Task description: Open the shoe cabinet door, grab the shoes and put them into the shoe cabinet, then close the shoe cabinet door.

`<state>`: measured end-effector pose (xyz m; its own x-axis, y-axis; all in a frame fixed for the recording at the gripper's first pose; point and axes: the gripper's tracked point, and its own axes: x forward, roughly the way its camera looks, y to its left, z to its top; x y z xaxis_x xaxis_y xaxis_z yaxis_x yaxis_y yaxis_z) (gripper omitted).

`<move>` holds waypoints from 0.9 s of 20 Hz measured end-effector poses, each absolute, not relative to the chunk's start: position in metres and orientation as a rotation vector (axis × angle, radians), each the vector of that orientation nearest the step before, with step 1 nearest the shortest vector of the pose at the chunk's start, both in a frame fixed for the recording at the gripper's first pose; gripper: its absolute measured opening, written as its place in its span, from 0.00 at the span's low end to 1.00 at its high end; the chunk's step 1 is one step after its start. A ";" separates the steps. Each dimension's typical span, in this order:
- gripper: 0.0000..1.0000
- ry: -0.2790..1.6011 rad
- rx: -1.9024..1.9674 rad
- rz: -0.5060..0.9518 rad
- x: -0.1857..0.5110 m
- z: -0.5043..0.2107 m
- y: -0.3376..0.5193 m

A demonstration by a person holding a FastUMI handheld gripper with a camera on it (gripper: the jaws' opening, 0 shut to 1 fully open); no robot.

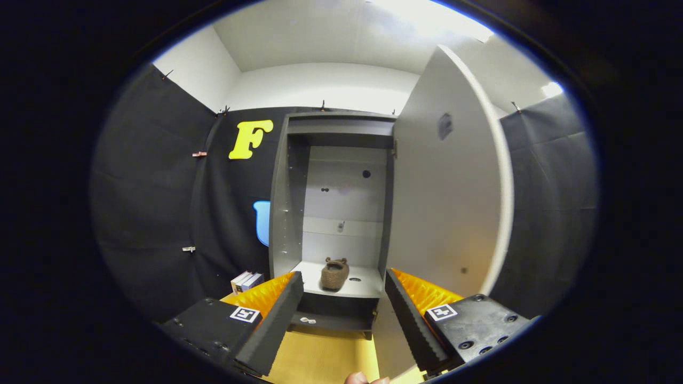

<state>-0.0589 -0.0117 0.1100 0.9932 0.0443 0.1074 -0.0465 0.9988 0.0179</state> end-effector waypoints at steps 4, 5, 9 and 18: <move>0.97 -0.125 0.022 -0.062 -0.092 0.108 -0.074; 0.97 -0.117 0.025 -0.098 -0.099 0.107 -0.091; 0.97 -0.161 0.036 -0.221 -0.118 0.112 -0.150; 0.98 -0.025 0.078 -0.333 -0.063 0.071 -0.242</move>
<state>-0.0629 -0.2423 0.0709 0.9447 -0.3277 0.0118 0.3258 0.9420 0.0808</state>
